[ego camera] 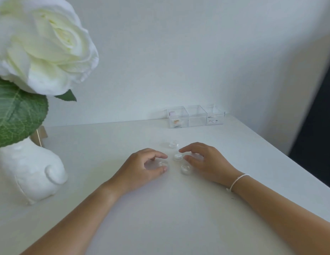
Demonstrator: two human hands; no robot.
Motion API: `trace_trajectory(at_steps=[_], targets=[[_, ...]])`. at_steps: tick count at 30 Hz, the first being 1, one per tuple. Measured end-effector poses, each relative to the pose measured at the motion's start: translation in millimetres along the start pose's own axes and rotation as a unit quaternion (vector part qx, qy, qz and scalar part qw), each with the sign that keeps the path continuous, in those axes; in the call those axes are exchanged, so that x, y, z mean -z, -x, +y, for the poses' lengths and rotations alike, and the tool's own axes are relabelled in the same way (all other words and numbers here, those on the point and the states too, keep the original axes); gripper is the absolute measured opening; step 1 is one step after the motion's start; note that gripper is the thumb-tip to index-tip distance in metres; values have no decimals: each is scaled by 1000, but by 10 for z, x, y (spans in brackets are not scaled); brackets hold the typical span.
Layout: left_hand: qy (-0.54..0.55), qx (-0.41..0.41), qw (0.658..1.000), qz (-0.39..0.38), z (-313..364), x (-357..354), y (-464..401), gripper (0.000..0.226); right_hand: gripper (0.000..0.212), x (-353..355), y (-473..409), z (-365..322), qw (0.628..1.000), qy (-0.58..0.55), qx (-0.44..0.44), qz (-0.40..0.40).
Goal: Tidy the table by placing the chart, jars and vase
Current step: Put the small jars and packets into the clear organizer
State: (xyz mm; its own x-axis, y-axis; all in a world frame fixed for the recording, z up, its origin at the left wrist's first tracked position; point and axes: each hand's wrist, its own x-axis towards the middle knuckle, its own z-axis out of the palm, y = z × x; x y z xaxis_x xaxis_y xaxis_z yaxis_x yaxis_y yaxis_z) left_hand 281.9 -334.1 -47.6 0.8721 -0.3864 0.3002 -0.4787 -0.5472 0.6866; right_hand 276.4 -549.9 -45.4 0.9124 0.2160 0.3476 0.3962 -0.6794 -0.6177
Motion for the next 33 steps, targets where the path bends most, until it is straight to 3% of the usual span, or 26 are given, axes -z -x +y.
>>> trace_trajectory(at_steps=[11,17,24,29,33], targets=[[-30,-25,999,8,-42,-21,-32,20,13,-11,-160,25,998,-19,-44,-38],[-2,-18,999,28,-66,-22,-36,19,9,-11,-154,62,998,-52,-44,-4],[44,-15,993,108,-40,-26,-215,11,5,25,-194,139,994,-79,-41,69],[69,-24,985,157,69,17,-624,6,6,137,-326,273,984,-95,-40,144],[45,-44,987,146,175,-1,-1194,10,5,243,-524,426,980,-85,-37,178]])
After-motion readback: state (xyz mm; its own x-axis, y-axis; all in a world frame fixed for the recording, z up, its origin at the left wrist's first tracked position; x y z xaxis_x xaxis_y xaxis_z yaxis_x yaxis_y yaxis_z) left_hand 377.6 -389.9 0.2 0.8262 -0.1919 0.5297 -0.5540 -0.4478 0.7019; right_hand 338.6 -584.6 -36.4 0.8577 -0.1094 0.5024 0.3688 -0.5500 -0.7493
